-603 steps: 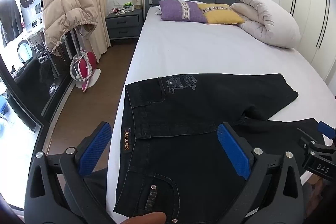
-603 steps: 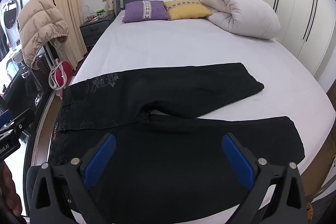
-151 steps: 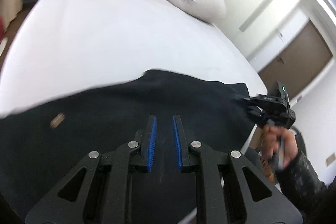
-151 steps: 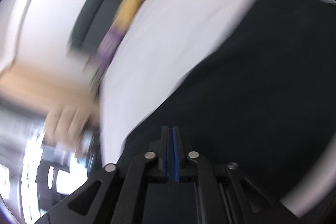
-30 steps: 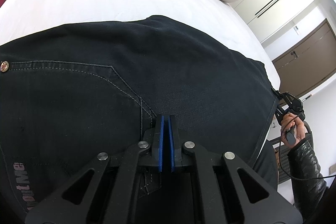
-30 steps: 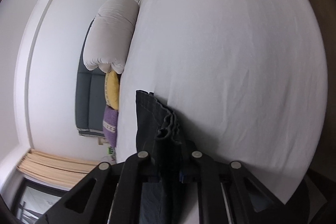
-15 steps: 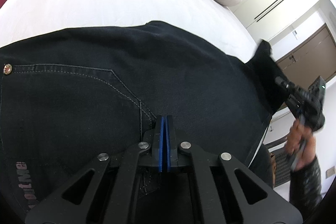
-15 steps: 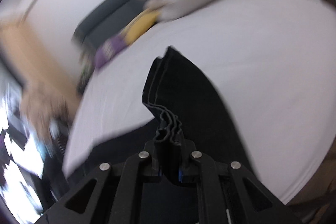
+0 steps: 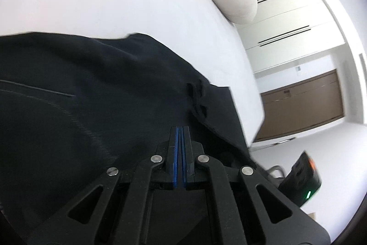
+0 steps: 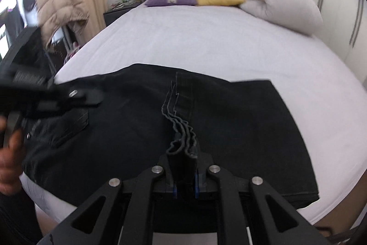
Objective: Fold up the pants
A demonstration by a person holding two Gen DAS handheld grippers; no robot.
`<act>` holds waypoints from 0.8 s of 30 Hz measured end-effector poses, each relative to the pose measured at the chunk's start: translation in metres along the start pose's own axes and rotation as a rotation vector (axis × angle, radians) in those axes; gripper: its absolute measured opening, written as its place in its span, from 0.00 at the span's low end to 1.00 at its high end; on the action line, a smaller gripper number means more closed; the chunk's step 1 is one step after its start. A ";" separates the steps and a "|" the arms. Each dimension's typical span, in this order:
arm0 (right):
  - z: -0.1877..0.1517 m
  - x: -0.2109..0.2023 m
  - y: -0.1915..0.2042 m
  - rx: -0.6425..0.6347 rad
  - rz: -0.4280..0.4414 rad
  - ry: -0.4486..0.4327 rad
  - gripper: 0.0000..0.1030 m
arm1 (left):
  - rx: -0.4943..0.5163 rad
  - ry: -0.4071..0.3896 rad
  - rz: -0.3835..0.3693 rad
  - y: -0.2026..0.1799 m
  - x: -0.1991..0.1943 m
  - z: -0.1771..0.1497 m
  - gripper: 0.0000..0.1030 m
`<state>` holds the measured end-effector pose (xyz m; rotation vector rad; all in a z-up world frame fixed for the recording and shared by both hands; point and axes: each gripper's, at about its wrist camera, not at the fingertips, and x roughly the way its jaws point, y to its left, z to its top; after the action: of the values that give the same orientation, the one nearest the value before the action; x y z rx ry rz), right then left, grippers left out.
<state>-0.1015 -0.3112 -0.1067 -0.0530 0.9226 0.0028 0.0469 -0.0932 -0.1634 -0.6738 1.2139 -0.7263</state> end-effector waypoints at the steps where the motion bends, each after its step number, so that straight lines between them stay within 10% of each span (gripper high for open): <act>1: 0.000 -0.003 0.007 -0.028 -0.007 -0.005 0.11 | -0.013 0.017 -0.019 -0.003 0.004 0.003 0.01; 13: -0.002 -0.016 0.069 -0.209 0.010 -0.054 0.11 | -0.100 0.139 -0.089 -0.012 0.033 0.045 0.13; 24: -0.005 -0.019 0.101 -0.331 0.014 -0.066 0.11 | -0.058 0.140 -0.043 -0.011 0.036 0.041 0.03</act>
<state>-0.1196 -0.2100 -0.0994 -0.3514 0.8491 0.1700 0.0924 -0.1254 -0.1662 -0.7082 1.3565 -0.7871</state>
